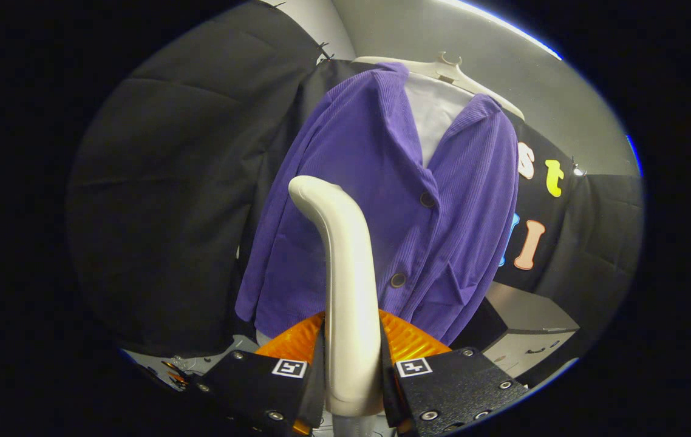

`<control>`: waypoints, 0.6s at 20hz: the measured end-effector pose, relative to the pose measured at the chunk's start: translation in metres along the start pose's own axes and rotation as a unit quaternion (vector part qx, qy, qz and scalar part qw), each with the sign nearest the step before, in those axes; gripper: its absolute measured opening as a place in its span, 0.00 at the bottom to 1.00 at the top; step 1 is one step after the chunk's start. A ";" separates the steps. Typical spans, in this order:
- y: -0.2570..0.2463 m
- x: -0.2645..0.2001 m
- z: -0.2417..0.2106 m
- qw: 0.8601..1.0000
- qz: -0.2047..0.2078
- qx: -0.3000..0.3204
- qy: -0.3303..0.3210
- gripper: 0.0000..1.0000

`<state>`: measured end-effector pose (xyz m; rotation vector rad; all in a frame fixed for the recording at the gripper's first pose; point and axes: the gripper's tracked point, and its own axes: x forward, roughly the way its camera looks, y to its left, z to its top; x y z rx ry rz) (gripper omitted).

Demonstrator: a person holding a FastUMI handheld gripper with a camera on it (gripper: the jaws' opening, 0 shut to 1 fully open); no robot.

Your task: Iron the clothes twice with a garment steamer, once on the left side and once on the right side.

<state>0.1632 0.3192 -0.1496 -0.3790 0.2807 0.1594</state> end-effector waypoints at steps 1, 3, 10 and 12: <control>0.003 -0.001 -0.008 1.000 0.001 -0.003 0.003 0.39; 0.007 -0.001 -0.022 1.000 0.005 -0.004 0.010 0.39; 0.023 -0.005 -0.070 0.998 0.032 0.013 0.054 0.40; 0.030 -0.007 -0.091 0.995 0.051 0.028 0.077 0.39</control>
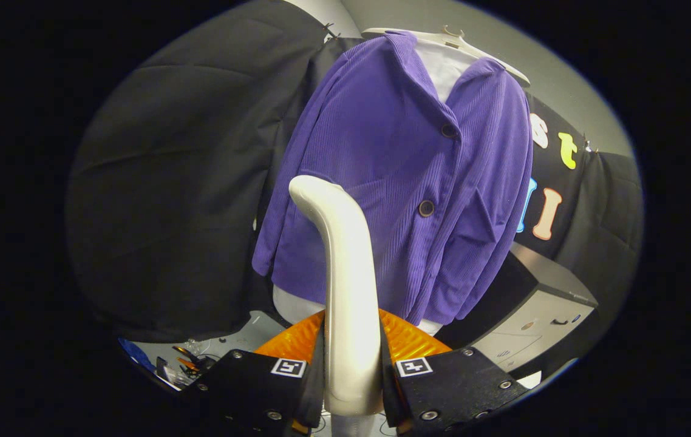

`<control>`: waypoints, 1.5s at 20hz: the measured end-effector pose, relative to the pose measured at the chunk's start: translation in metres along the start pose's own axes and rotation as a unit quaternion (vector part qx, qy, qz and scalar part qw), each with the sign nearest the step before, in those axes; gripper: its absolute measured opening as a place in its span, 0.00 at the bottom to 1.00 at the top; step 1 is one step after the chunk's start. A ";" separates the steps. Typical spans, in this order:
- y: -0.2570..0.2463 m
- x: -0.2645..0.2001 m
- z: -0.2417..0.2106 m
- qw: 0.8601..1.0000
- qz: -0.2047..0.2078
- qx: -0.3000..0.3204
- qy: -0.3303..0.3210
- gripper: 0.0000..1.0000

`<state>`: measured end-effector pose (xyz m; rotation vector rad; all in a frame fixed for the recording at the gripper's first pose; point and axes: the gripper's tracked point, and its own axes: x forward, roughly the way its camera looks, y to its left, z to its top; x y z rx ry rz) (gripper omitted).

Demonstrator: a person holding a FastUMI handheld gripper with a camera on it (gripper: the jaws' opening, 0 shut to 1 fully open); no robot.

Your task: Iron the clothes twice with a garment steamer, once on the left side and once on the right side.

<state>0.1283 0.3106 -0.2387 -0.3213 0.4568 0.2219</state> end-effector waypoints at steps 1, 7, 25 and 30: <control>0.002 -0.001 -0.014 1.000 0.008 0.005 0.018 0.39; -0.027 -0.038 -0.067 0.994 0.027 0.083 0.066 0.40; -0.363 -0.184 0.064 0.952 -0.168 0.208 -0.148 0.39; -0.404 -0.212 0.082 0.935 -0.248 0.155 -0.201 0.39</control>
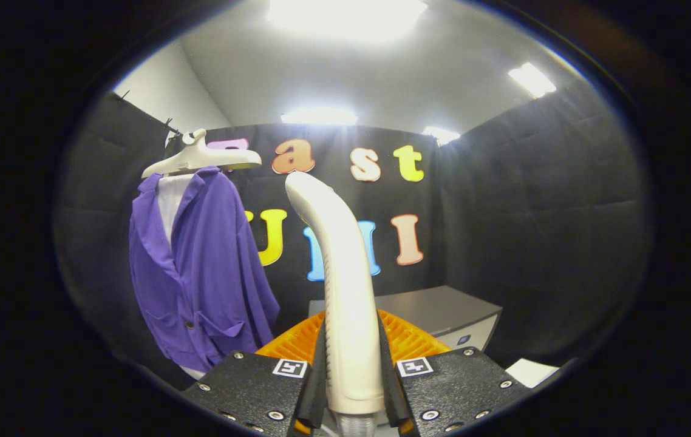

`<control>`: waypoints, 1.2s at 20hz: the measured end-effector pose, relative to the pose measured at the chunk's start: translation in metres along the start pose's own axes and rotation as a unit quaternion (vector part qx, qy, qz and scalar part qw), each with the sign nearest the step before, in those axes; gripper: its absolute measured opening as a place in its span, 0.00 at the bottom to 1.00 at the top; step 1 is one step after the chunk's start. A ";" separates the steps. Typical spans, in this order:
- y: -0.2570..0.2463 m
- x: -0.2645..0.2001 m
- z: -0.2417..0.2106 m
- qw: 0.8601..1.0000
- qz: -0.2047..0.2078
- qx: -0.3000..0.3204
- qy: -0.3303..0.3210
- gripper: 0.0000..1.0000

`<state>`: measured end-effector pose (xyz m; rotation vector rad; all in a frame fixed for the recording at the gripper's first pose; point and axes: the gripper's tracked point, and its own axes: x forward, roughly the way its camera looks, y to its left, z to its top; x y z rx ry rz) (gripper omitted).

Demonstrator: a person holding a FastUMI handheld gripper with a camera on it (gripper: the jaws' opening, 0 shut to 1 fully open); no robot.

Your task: Iron the clothes twice with a garment steamer, once on the left side and once on the right side.

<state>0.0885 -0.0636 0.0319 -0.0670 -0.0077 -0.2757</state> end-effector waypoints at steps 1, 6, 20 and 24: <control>0.001 0.001 -0.004 1.000 0.002 -0.004 -0.001 0.39; 0.010 0.000 -0.047 0.999 0.044 -0.021 0.024 0.39; 0.025 -0.002 -0.070 0.993 0.115 -0.014 0.031 0.39; 0.026 -0.006 -0.074 0.992 0.123 -0.013 0.030 0.39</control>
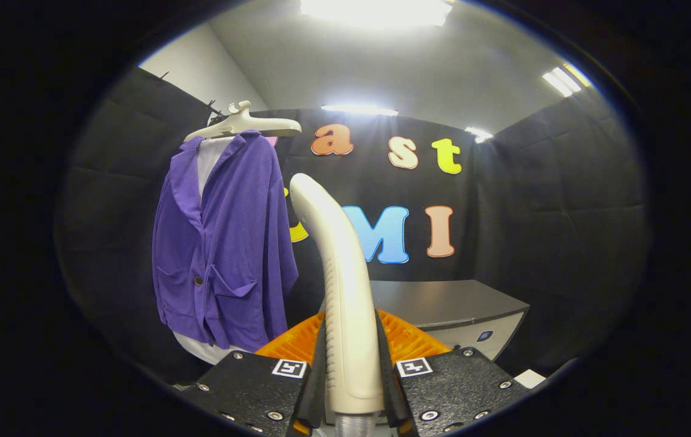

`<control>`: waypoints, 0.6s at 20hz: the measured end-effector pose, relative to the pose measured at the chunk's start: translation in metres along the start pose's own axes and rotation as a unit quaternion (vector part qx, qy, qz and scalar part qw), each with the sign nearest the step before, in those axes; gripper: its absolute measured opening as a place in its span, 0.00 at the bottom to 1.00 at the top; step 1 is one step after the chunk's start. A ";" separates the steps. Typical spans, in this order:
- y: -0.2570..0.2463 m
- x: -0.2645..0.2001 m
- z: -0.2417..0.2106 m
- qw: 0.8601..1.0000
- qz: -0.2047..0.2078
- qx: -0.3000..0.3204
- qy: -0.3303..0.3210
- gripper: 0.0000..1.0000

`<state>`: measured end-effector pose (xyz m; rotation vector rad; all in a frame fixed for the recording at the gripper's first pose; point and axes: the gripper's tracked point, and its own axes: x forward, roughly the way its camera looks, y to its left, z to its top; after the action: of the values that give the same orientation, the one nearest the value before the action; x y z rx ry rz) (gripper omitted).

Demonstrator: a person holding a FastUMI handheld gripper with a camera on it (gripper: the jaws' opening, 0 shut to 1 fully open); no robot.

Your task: Iron the clothes twice with a garment steamer, once on the left side and once on the right side.

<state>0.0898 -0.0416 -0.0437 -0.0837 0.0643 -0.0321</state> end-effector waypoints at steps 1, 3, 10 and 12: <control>0.000 0.000 -0.001 1.000 0.002 0.000 -0.001 0.39; 0.002 0.000 -0.005 1.000 0.006 0.003 0.005 0.39; 0.001 -0.004 -0.010 0.999 0.018 0.029 0.022 0.39; -0.001 -0.005 -0.012 0.999 0.016 0.031 0.024 0.39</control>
<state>0.0836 -0.0430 -0.0555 -0.0191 0.1118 -0.0045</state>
